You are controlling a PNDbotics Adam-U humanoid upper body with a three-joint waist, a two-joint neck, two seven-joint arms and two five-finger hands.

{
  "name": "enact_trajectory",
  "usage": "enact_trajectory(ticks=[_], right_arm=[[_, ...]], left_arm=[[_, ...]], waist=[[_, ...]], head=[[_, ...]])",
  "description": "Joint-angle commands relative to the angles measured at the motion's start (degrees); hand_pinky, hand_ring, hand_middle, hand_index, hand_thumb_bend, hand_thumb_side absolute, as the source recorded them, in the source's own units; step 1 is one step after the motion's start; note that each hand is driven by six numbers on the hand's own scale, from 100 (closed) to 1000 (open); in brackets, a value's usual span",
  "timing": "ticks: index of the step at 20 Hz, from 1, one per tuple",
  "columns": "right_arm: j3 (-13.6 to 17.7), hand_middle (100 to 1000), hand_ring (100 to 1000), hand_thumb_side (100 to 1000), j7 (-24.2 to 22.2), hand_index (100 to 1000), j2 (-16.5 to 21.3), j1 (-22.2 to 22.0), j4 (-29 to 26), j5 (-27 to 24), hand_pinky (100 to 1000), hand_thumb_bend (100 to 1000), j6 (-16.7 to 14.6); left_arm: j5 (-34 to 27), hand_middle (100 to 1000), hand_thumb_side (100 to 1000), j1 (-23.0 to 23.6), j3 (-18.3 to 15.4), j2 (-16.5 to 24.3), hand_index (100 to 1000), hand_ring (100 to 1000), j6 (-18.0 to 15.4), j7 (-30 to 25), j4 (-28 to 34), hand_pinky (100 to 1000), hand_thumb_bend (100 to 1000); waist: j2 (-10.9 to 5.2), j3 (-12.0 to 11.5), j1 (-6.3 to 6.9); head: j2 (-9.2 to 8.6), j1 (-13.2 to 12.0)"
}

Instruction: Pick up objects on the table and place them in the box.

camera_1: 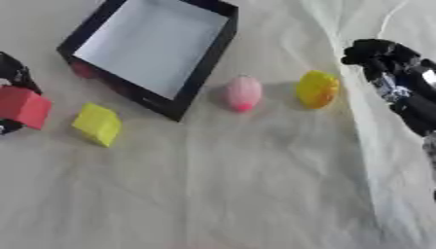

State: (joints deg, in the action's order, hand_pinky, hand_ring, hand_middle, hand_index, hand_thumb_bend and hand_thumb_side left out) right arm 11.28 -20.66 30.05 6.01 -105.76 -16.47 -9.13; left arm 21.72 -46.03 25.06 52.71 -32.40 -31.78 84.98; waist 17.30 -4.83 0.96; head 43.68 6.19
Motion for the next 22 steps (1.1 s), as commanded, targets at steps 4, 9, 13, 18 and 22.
enact_trajectory(ticks=[4, 9, 13, 18, 22], right_arm=[[0.67, 778, 829, 509, 0.04, 839, 2.91, 0.73, -1.02, -2.15, 1000, 100, -0.41], [0.81, 779, 829, 520, 0.17, 839, 3.91, 1.99, -1.01, -4.48, 1000, 100, -0.24], [1.32, 783, 831, 523, 0.97, 841, 4.93, 3.91, -1.18, -7.58, 1000, 100, 0.14], [1.77, 786, 833, 523, 2.68, 841, 6.29, 6.1, -1.41, -10.92, 1000, 100, 1.15], [2.06, 787, 835, 523, 3.76, 841, 6.45, 7.25, -1.45, -12.0, 1000, 100, 2.12]], left_arm=[[-4.68, 482, 181, -6.87, -2.99, 0.18, 639, 540, -3.54, -0.63, 2.61, 631, 263], [-5.34, 484, 188, -14.39, -2.88, -6.13, 636, 542, -5.83, -4.66, -5.74, 629, 267], [-3.79, 482, 184, -19.67, -4.48, -11.78, 635, 540, -9.63, -7.52, -16.82, 631, 223], [-0.69, 481, 188, -23.56, -7.58, -16.42, 634, 539, -14.46, -10.14, -28.53, 632, 184], [2.69, 481, 186, -25.57, -9.99, -19.69, 634, 539, -16.8, -10.86, -34.26, 633, 165]], waist=[[-1.68, 0.13, 0.13], [-1.99, 0.61, 0.2], [-2.1, 1.09, 0.21], [-1.78, 2.33, 0.61], [-1.31, 3.54, 0.48]], head=[[-0.08, 0.31], [-0.3, -0.3], [-0.29, -0.89], [-0.83, -1.41], [-1.18, -2.03]])
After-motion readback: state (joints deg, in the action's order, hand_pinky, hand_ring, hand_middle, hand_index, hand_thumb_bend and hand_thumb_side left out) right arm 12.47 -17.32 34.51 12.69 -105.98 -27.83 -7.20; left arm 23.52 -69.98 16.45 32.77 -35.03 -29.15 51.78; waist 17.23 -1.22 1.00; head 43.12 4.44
